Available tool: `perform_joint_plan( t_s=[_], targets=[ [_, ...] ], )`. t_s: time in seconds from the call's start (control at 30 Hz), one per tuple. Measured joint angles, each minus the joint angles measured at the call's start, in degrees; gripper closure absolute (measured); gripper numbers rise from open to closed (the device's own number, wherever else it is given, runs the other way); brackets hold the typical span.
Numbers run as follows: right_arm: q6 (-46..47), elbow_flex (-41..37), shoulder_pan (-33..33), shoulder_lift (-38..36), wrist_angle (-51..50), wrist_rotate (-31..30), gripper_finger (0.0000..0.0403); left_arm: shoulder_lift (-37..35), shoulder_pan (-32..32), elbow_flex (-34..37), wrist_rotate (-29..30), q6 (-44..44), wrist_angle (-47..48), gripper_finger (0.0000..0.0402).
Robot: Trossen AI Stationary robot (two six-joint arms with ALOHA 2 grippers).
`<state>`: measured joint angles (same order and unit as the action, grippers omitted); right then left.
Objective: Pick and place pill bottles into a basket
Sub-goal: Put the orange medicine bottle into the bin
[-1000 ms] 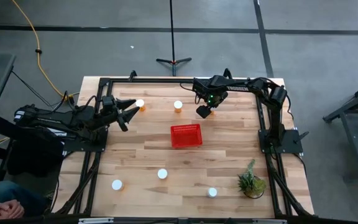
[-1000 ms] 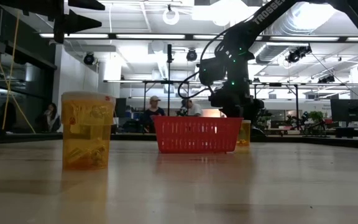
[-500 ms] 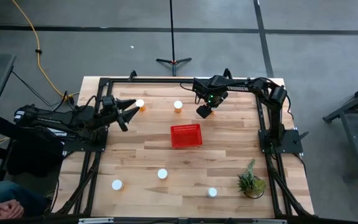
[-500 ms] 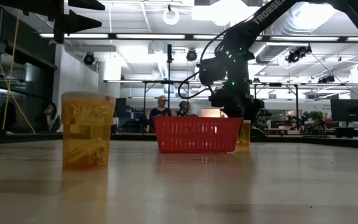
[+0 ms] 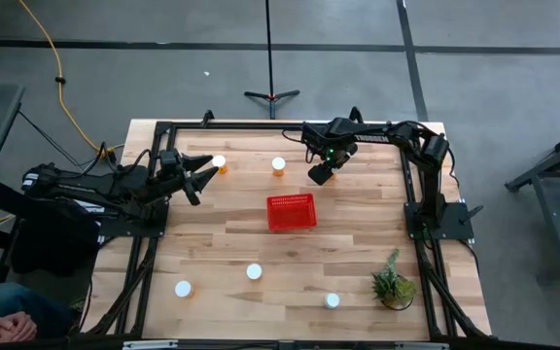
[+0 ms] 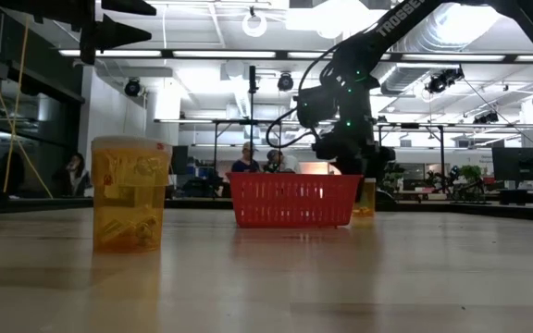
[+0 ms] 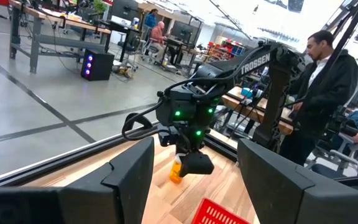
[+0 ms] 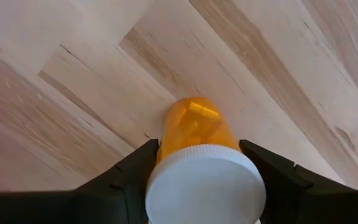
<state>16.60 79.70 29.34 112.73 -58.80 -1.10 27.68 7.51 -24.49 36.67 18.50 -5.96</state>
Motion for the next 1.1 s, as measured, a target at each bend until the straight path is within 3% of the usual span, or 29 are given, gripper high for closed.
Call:
perform_joint_plan(
  t_s=[0.33, 0.57, 0.77, 0.93, 1.1],
  targets=[
    [1.30, 0.05, 0.00, -0.55, -2.29, 0.25, 0.0219, -0.01, 0.00, 0.00, 0.00, 0.00, 0.07, 0.0137],
    [1.32, 0.09, -0.13, -3.11, -3.79, 0.73, 0.0197, -0.02, 0.01, 0.00, 0.00, 0.00, 0.09, 0.0137],
    [2.89, 0.11, -0.74, -5.47, -3.74, 5.25, 0.0211, -0.01, 0.01, 0.00, -0.05, 0.21, 0.12, 0.0137],
    [2.89, 3.99, -2.83, -5.60, -5.07, 7.67, 0.0222, 0.00, 0.02, 0.00, -1.60, 2.57, 0.18, 0.0137],
    [2.99, 10.32, -5.47, -5.60, -6.51, 5.15, 0.0198, -0.02, 0.02, 0.00, -1.62, 2.97, 1.00, 0.0137]
  ],
)
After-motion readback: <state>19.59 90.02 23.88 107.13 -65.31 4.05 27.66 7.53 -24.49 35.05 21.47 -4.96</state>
